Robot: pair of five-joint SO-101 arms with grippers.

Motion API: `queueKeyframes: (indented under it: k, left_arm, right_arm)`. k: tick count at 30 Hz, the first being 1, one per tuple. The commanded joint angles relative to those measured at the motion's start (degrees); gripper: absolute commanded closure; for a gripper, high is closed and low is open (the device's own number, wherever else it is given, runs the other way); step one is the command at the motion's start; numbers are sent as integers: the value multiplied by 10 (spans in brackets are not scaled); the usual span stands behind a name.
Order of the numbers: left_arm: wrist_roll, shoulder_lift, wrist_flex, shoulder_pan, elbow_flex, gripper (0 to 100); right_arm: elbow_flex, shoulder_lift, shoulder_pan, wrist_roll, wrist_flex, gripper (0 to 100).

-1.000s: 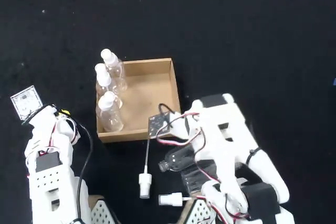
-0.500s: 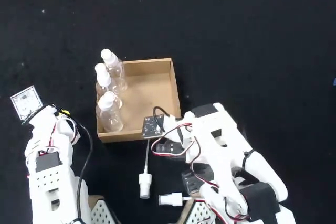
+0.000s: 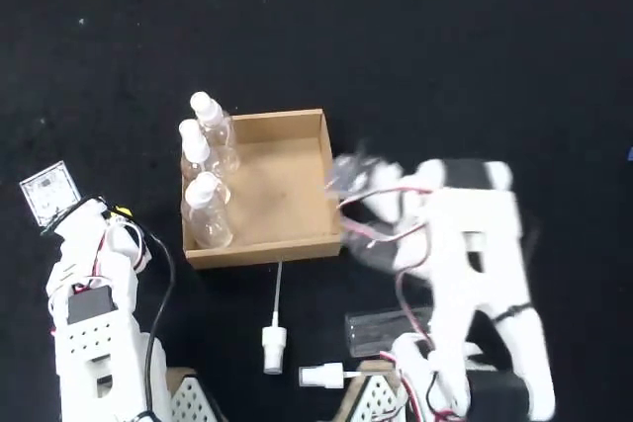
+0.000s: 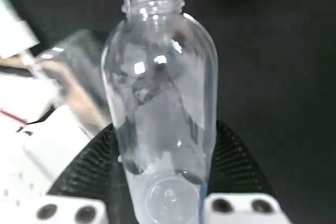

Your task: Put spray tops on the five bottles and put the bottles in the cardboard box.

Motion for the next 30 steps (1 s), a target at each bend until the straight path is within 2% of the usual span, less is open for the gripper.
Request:
queueKeyframes:
  k: [1, 4, 8, 10, 16, 21, 24, 27, 30]
  left_arm:
    - [1, 3, -3, 1, -21, 938]
    - [1, 3, -3, 1, -21, 938]
    - [1, 3, -3, 1, -21, 938]
    - [1, 3, -3, 1, -21, 938]
    - [1, 3, -3, 1, -22, 938]
    - [1, 3, -3, 1, -22, 938]
    - [1, 3, -3, 1, -22, 938]
    - [1, 3, -3, 1, -22, 938]
    - [1, 3, -3, 1, -22, 938]
  right_arm:
    - [-97, -6, 158, -34, -12, 910]
    - [-130, 58, 251, -120, -67, 911]
    - [-171, 179, 357, -300, -145, 910]
    - [-189, 233, 395, -345, -165, 910]
    - [-214, 348, 429, -347, -194, 892]
    - [-229, 389, 417, -345, -197, 721]
    - [-262, 388, 404, -316, -161, 652]
    - [-312, 388, 386, -281, -104, 642]
    - [-349, 392, 382, -251, -89, 642]
